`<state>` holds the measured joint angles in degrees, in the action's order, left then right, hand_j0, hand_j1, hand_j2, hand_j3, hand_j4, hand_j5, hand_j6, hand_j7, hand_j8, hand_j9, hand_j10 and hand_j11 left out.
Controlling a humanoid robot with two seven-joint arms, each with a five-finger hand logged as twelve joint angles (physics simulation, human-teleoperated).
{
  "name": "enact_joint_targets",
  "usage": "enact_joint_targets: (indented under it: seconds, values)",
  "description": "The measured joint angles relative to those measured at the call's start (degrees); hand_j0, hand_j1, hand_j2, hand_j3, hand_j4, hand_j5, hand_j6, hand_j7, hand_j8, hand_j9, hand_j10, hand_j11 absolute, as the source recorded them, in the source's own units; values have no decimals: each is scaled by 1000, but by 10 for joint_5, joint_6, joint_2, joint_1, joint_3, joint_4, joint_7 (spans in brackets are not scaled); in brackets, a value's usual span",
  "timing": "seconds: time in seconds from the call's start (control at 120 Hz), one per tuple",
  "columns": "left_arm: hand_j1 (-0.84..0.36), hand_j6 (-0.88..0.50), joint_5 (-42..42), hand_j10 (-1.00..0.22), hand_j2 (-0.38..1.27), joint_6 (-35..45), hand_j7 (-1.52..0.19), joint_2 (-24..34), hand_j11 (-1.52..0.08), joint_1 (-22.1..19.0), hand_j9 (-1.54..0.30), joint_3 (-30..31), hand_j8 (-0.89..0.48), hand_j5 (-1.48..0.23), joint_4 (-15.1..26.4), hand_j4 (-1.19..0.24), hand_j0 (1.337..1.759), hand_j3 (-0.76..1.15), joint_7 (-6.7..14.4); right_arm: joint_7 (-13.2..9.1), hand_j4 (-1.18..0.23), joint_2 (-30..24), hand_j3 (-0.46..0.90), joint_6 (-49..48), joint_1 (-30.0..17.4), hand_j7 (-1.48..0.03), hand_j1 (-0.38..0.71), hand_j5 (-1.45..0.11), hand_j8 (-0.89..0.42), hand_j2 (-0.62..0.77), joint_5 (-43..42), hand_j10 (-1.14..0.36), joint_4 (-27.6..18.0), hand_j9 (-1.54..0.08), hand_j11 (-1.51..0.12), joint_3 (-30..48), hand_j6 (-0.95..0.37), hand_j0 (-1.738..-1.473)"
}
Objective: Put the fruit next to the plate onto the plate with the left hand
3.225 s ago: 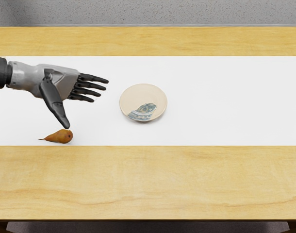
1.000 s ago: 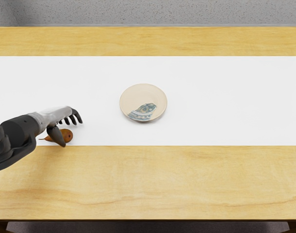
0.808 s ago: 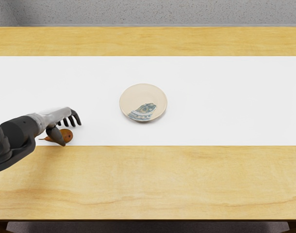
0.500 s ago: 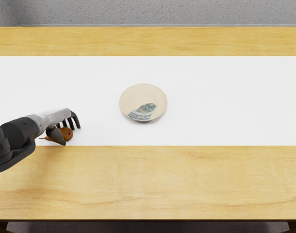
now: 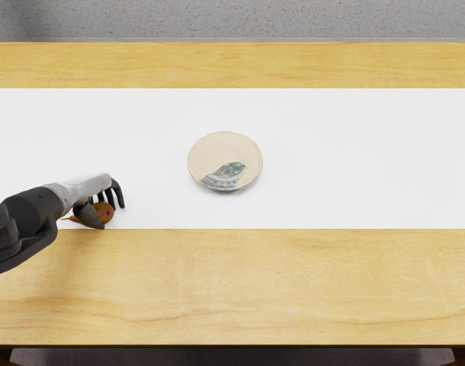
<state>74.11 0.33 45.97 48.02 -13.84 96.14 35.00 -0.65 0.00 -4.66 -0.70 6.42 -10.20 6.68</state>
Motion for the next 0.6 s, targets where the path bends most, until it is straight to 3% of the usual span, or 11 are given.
enact_joint_targets:
  seconds: [0.167,0.6]
  values:
    - [-273,-595,-2,-604,104,-3,-802,1,-826,2,-826,0,-503,-786,-3,-616,1650,0,0,0,-33,0,0,0,0,-43,-310,-43,-33,-7,0,-33,0,-43,-43,0,-33,-1658]
    - [-332,-491,-12,-530,152,-9,-926,-16,-920,13,-926,-1,-412,-933,-17,-655,1651,0,0,-1,-33,0,0,0,0,-43,-310,-43,-33,-7,0,-33,0,-43,-43,1,-33,-1658]
